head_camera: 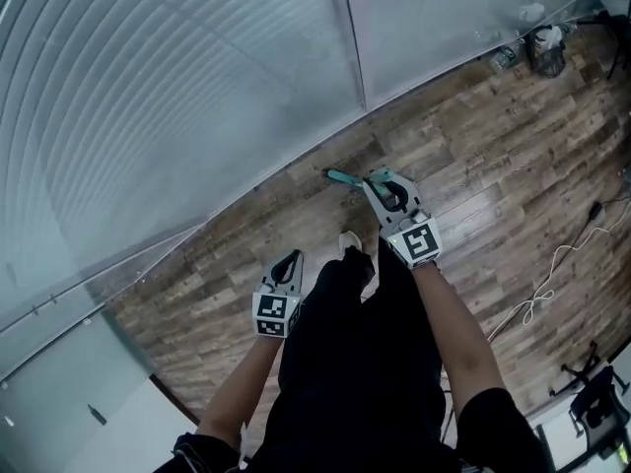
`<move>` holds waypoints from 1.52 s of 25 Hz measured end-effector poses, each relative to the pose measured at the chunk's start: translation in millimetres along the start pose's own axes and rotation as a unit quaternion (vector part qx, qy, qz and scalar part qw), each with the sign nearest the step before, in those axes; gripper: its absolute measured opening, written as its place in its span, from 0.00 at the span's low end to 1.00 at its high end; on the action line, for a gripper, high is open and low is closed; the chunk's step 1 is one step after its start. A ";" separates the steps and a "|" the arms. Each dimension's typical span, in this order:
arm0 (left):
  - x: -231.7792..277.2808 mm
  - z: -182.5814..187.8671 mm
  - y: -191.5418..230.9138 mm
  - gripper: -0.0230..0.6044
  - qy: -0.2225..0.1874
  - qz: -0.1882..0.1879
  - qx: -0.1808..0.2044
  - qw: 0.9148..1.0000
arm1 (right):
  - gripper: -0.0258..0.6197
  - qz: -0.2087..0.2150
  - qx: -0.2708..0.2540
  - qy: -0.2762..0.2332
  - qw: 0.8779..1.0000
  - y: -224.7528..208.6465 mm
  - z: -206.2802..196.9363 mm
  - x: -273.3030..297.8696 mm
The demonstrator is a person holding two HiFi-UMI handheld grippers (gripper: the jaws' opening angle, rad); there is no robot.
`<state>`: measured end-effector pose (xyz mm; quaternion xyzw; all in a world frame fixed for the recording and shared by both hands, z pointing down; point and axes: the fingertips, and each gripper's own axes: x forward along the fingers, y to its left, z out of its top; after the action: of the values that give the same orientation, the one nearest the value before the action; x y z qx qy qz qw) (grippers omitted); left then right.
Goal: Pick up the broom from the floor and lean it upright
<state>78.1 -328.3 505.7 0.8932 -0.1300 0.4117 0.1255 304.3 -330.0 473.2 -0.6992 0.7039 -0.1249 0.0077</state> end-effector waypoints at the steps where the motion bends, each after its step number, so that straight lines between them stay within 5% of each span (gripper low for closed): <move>1: 10.0 5.9 -1.8 0.07 0.000 -0.003 0.001 1.000 | 0.16 -0.001 0.000 -0.003 1.000 -3.0 -2.0 2.5; 9: 84.4 43.0 -18.6 0.07 -0.031 -0.038 -0.030 0.998 | 0.16 0.012 0.021 0.011 1.000 -35.6 -30.4 36.0; 15: 120.6 66.5 -27.5 0.07 -0.055 -0.064 -0.004 0.996 | 0.16 0.030 0.013 0.041 0.999 -43.7 -79.2 56.3; 22: 160.9 53.0 -18.8 0.07 -0.053 -0.077 0.018 0.995 | 0.16 0.031 0.001 0.058 0.998 -48.3 -127.7 72.9; 38: 186.2 3.4 0.8 0.07 -0.007 -0.095 -0.042 0.995 | 0.16 0.019 0.027 0.059 0.998 -65.5 -155.1 103.0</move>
<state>197.0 -354.2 646.6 0.8985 -0.0627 0.3856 0.2004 337.6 -405.3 652.5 -0.6766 0.7127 -0.1846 -0.0128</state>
